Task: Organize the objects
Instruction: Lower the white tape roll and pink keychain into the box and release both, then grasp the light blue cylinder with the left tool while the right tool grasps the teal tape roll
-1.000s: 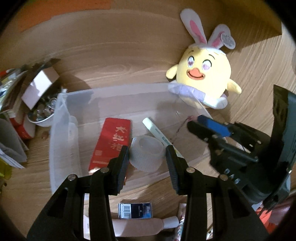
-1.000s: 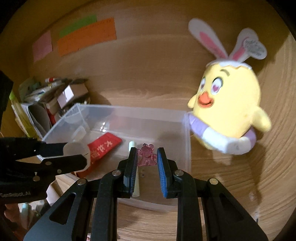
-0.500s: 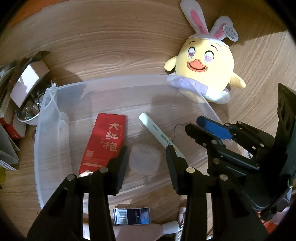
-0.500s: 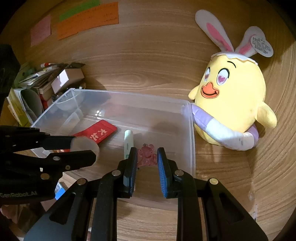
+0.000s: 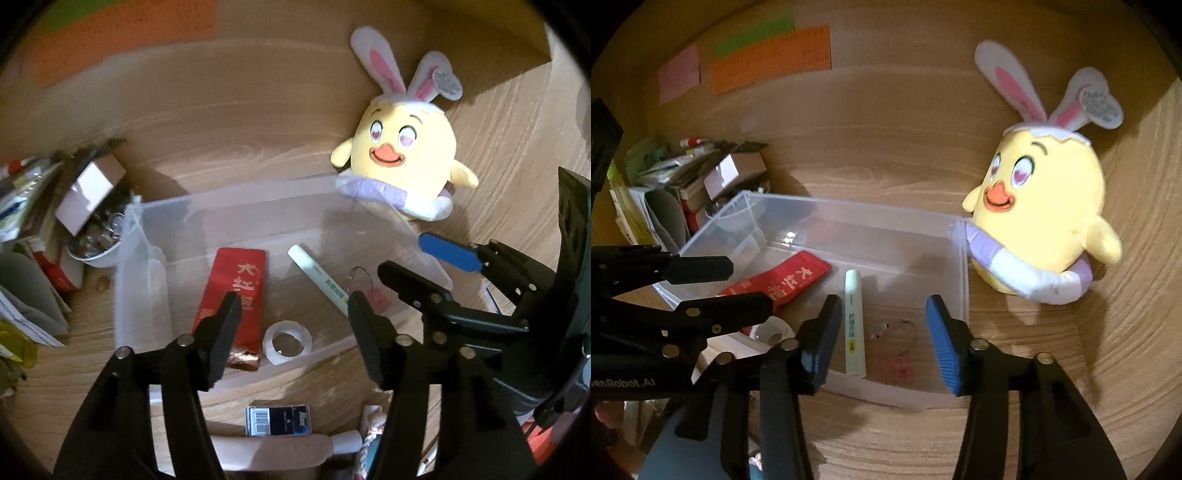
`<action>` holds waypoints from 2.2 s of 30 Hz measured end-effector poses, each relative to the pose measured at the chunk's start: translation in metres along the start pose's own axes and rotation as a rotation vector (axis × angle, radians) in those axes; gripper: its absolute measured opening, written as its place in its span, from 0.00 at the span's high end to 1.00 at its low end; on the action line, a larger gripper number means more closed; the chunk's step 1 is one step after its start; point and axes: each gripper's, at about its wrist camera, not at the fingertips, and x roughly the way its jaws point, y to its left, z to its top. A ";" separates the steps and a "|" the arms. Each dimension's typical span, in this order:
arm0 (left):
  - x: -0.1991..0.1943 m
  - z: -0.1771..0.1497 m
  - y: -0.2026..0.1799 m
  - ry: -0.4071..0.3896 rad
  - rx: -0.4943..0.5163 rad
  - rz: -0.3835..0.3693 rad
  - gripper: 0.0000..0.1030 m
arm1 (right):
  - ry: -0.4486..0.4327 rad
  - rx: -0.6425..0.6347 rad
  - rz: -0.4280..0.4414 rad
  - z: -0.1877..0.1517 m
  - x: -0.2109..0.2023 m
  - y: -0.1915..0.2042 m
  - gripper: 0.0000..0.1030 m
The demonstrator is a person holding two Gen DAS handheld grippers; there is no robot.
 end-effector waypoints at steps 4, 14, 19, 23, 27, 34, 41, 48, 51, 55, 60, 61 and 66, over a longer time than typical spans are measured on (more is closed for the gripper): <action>-0.020 -0.005 -0.002 -0.047 0.014 0.011 0.35 | -0.026 0.006 0.006 -0.001 -0.017 0.003 0.47; -0.069 -0.030 -0.006 -0.126 0.062 0.022 0.18 | -0.068 0.006 0.009 -0.021 -0.056 0.014 0.37; -0.085 -0.049 -0.005 -0.154 0.066 0.040 0.15 | -0.067 -0.003 0.011 -0.032 -0.068 0.020 0.35; -0.096 -0.066 0.001 -0.165 0.057 0.054 0.14 | -0.067 -0.016 0.016 -0.045 -0.077 0.029 0.35; -0.106 -0.086 0.014 -0.163 0.038 0.065 0.14 | -0.058 0.015 0.050 -0.061 -0.081 0.034 0.35; -0.118 -0.115 0.035 -0.140 -0.001 0.100 0.14 | -0.031 0.008 0.087 -0.078 -0.082 0.050 0.35; -0.115 -0.148 0.056 -0.083 -0.051 0.137 0.14 | -0.009 0.002 0.108 -0.090 -0.081 0.061 0.35; -0.107 -0.181 0.063 -0.019 -0.091 0.165 0.14 | 0.037 0.018 0.117 -0.104 -0.072 0.060 0.35; -0.104 -0.190 0.057 -0.012 -0.070 0.179 0.14 | 0.056 0.025 0.119 -0.109 -0.066 0.060 0.36; -0.100 -0.199 0.048 0.002 -0.056 0.179 0.14 | 0.075 0.033 0.133 -0.115 -0.060 0.060 0.45; -0.096 -0.205 0.046 0.023 -0.067 0.167 0.29 | 0.105 0.041 0.155 -0.117 -0.052 0.060 0.55; -0.095 -0.207 0.048 0.029 -0.076 0.162 0.30 | 0.106 0.043 0.155 -0.117 -0.051 0.060 0.55; -0.091 -0.212 0.051 0.045 -0.082 0.168 0.42 | 0.127 0.056 0.162 -0.116 -0.045 0.060 0.55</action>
